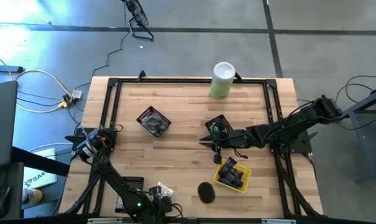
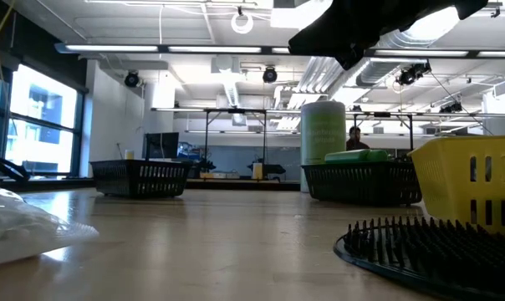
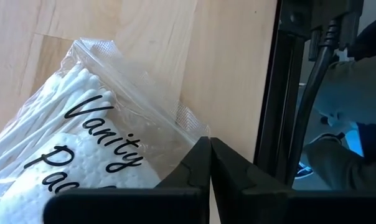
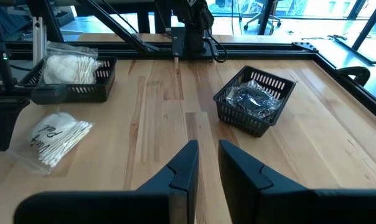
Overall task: Pick & Place Travel size toiletries
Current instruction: Put the cotton pack into the bottom left black bin
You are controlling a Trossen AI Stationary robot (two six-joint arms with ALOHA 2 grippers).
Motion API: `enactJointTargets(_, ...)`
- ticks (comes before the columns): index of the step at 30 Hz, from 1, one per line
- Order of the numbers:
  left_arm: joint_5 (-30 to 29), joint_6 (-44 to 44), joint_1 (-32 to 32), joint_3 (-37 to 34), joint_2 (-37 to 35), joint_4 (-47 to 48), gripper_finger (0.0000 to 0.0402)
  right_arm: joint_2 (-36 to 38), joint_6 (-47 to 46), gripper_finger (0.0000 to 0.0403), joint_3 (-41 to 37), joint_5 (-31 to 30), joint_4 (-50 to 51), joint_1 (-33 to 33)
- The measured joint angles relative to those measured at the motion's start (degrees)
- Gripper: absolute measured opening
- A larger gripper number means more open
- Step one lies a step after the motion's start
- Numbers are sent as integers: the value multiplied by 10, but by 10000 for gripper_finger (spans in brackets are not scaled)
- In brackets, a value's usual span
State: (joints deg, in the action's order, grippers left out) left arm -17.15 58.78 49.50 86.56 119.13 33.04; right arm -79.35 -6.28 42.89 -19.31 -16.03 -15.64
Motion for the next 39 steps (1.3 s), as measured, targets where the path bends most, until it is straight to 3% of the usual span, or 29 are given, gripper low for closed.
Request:
enactJointTargets(13, -4, 11, 0, 2, -12, 30, 0, 0, 0, 55, 0, 0, 0, 0)
enactJointTargets(25, -36, 15, 0, 108, -14, 245, 0, 0, 0, 55, 0, 8, 0, 0)
enactJointTargets(39, -103, 15, 0, 183, -13, 391, 0, 0, 0, 55, 0, 17, 1, 0)
